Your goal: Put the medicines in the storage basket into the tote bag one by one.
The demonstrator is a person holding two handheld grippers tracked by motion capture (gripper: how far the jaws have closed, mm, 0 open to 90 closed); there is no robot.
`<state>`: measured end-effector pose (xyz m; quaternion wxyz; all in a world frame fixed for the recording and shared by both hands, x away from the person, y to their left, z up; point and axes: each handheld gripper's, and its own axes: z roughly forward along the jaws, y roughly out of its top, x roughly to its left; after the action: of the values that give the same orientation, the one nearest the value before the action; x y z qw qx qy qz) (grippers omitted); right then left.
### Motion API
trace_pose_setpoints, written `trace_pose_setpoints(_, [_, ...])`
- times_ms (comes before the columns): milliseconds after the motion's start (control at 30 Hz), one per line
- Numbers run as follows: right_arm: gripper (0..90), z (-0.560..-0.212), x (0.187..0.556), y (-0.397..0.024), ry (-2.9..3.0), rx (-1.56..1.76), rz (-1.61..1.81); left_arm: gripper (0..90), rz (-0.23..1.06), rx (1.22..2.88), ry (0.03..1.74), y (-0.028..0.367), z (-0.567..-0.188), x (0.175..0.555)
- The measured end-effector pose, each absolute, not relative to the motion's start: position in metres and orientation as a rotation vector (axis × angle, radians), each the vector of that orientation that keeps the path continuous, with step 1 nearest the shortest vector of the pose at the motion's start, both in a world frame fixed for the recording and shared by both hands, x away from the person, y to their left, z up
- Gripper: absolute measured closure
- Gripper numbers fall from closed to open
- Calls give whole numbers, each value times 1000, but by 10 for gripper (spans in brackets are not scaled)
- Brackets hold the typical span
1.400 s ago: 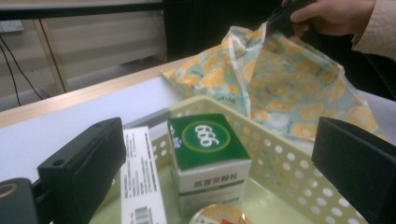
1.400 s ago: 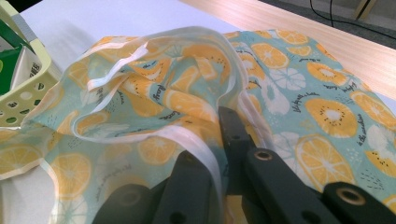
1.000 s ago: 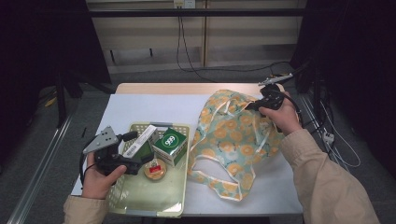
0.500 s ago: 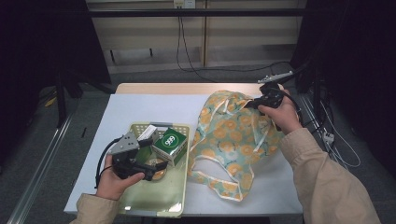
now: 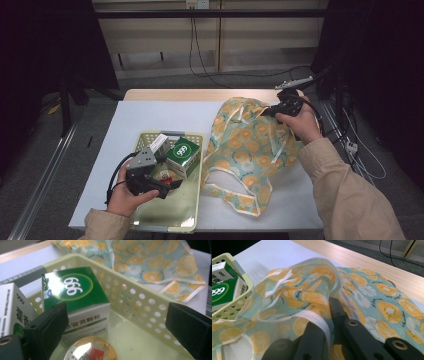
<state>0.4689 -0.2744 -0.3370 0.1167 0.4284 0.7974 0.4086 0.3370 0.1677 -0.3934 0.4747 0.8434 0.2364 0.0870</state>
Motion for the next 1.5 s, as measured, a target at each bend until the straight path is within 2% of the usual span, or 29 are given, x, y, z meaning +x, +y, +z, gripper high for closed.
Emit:
trace_pose_setpoints(467, [896, -349, 466, -275, 2352, 1262, 1183, 50, 207, 2154, 620, 169, -408, 339])
trace_pose_setpoints(567, [895, -351, 465, -274, 2360, 1255, 1177, 49, 243, 2187, 607, 167, -410, 339])
trace_pose_setpoints(833, [895, -353, 465, -270, 2372, 1242, 1176, 53, 214, 2163, 617, 158, -407, 338])
trace_pose_setpoints(967, [896, -355, 464, -269, 2377, 1241, 1175, 56, 172, 2217, 631, 154, -412, 337])
trace_pose_setpoints(1067, [895, -357, 464, -269, 2378, 1240, 1175, 65, 200, 2240, 696, 157, -417, 341])
trace_pose_setpoints(1100, [895, -357, 464, -268, 2383, 1239, 1177, 93, 209, 2239, 707, 157, -418, 342])
trace_pose_setpoints(1267, [895, -357, 463, -267, 2390, 1230, 1178, 89, 251, 2318, 668, 154, -424, 342])
trace_pose_setpoints(1500, [896, -357, 462, -267, 2397, 1219, 1180, 136, 266, 2347, 622, 153, -432, 346])
